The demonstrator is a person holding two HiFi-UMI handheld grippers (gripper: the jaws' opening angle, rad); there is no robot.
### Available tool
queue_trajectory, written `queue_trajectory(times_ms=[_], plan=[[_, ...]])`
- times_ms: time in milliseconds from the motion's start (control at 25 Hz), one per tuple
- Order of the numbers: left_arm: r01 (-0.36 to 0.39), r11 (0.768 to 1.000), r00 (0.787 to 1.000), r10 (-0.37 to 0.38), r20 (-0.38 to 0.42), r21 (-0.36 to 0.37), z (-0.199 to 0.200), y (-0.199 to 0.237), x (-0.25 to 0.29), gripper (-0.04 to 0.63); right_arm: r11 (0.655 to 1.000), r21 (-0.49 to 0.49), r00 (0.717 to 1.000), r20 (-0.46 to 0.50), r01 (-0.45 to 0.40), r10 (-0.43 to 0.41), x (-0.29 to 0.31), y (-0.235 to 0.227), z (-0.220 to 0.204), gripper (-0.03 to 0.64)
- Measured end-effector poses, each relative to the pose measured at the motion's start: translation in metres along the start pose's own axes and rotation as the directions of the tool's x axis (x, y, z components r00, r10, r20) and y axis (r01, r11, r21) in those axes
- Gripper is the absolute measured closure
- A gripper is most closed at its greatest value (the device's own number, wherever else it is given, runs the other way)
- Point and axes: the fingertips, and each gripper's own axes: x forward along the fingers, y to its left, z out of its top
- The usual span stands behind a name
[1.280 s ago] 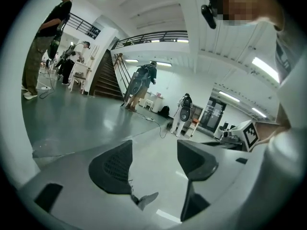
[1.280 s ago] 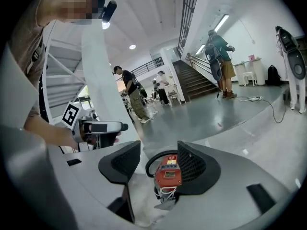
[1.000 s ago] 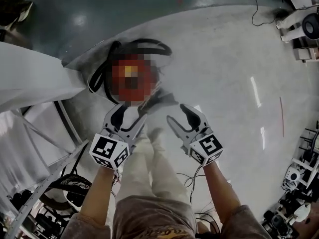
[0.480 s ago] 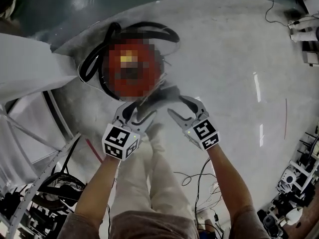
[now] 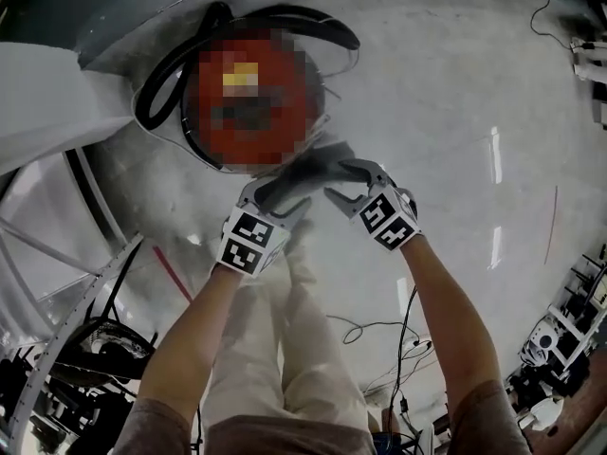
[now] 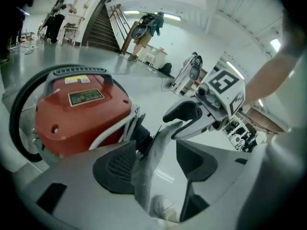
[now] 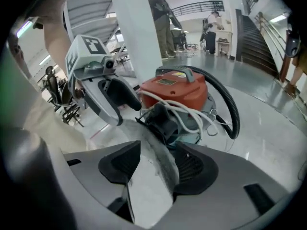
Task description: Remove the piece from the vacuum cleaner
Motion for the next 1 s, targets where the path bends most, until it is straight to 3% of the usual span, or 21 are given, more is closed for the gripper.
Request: queue_trajectory(times_ms=[280, 400, 600, 1000], plan=[[0.004, 1.0, 0.995, 0.0, -0.103, 0.03, -0.021, 0.007, 0.029, 0.343, 0.988, -0.134, 0.993, -0.104, -0.077, 0.063, 0.022, -0.004, -0.012, 0.405], [0.011, 0.998, 0.989, 0.0, -0.149, 0.067, -0.029, 0.007, 0.039, 0.378, 0.975, -0.172, 0.982, -0.149, -0.138, 0.113, 0.029, -0.002, -0.016, 0.405], [0.02, 0.995, 0.982, 0.0, -0.191, 0.101, -0.032, 0.006, 0.047, 0.408, 0.943, -0.233, 0.959, -0.21, -0.237, 0.19, 0.033, 0.007, -0.02, 0.465], [0.009, 0.999, 0.975, -0.002, -0.221, 0.031, -0.041, 0.003, 0.045, 0.452, 0.972, -0.126, 0.967, -0.183, -0.2, 0.176, 0.032, 0.012, -0.03, 0.537]])
